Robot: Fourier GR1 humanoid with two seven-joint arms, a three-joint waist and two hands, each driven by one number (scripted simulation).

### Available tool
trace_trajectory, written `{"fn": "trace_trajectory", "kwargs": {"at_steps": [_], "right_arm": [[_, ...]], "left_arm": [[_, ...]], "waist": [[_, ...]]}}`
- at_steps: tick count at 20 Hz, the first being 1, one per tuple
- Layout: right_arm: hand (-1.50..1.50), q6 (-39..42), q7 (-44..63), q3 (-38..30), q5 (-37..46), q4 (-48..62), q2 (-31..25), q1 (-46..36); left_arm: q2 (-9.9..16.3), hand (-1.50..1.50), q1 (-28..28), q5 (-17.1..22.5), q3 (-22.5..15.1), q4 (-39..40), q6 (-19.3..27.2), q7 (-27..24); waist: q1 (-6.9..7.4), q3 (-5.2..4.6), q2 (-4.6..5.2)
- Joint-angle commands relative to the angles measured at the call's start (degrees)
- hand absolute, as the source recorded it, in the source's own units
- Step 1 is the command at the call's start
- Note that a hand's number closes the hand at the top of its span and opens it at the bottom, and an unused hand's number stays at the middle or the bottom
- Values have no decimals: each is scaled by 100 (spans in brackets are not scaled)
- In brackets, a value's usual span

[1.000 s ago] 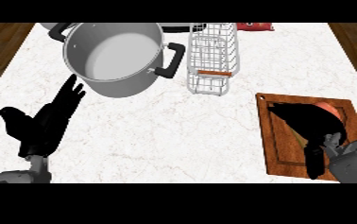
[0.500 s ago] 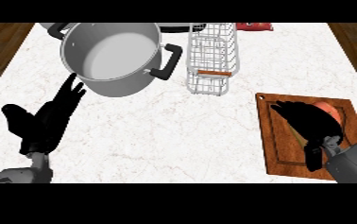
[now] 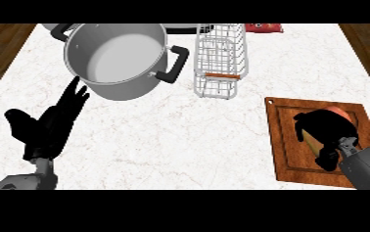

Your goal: Pick the pear from the cutting board and place it in the tiered basket

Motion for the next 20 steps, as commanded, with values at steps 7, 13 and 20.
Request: {"fn": "trace_trajectory", "kwargs": {"at_steps": [7,13,20], "right_arm": [[150,-645,-807,334,1158,254,145,269],[150,-2443,-2110,-1771,30,1839,-520,-364],[150,-4201,-3219,-2829,-578,2650,-170,-782]], "left_arm": [[52,0,39,75,272,91,-387,-66],[-61,0,-112,22,124,87,-251,46],[-153,0,-267,12,59,-30,-173,233]], "waist": [[-18,18,26],[55,59,105],[56,52,75]]}}
